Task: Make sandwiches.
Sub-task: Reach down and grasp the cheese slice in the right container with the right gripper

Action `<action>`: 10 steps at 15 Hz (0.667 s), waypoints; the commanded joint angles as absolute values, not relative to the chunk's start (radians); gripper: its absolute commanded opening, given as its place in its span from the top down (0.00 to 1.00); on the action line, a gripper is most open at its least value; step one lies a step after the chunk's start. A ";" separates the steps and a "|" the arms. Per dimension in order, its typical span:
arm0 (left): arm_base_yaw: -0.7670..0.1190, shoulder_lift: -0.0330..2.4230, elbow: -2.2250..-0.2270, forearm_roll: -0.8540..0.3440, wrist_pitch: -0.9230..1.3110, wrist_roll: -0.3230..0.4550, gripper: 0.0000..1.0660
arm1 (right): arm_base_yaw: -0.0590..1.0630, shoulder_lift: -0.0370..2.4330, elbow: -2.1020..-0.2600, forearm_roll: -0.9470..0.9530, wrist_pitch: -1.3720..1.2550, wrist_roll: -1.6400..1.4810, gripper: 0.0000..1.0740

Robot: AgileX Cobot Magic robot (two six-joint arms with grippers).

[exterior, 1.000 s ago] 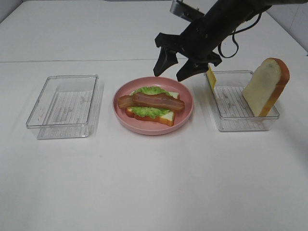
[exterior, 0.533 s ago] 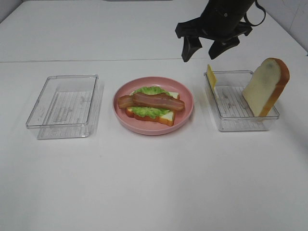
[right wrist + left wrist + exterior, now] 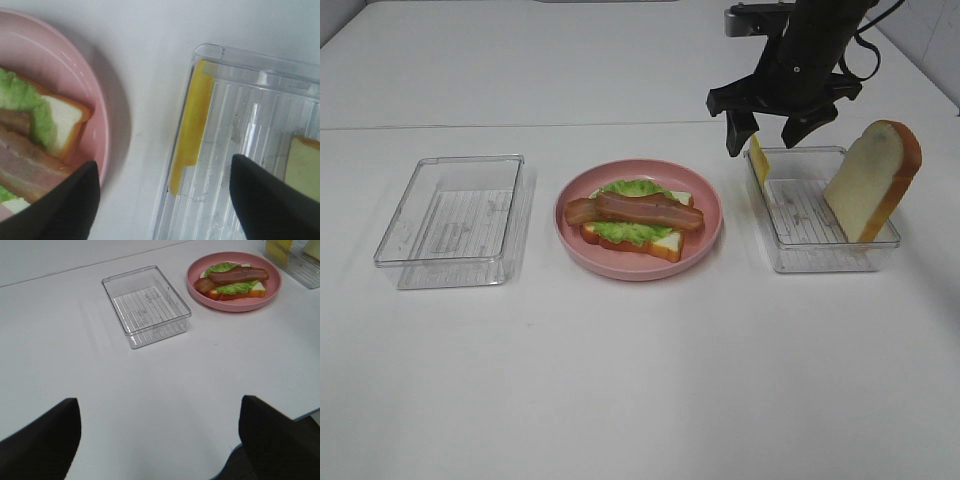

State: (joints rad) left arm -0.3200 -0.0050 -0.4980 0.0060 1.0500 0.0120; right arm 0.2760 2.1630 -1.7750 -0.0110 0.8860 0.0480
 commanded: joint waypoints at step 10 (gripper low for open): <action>-0.321 -0.027 -0.498 0.000 1.045 0.010 0.24 | 0.268 2.278 -1.847 0.000 0.869 0.039 0.61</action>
State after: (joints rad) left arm -0.3200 -0.0050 -0.4980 0.0060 1.0500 0.0120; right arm 0.2660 2.2780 -1.8400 0.0060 0.8780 0.0450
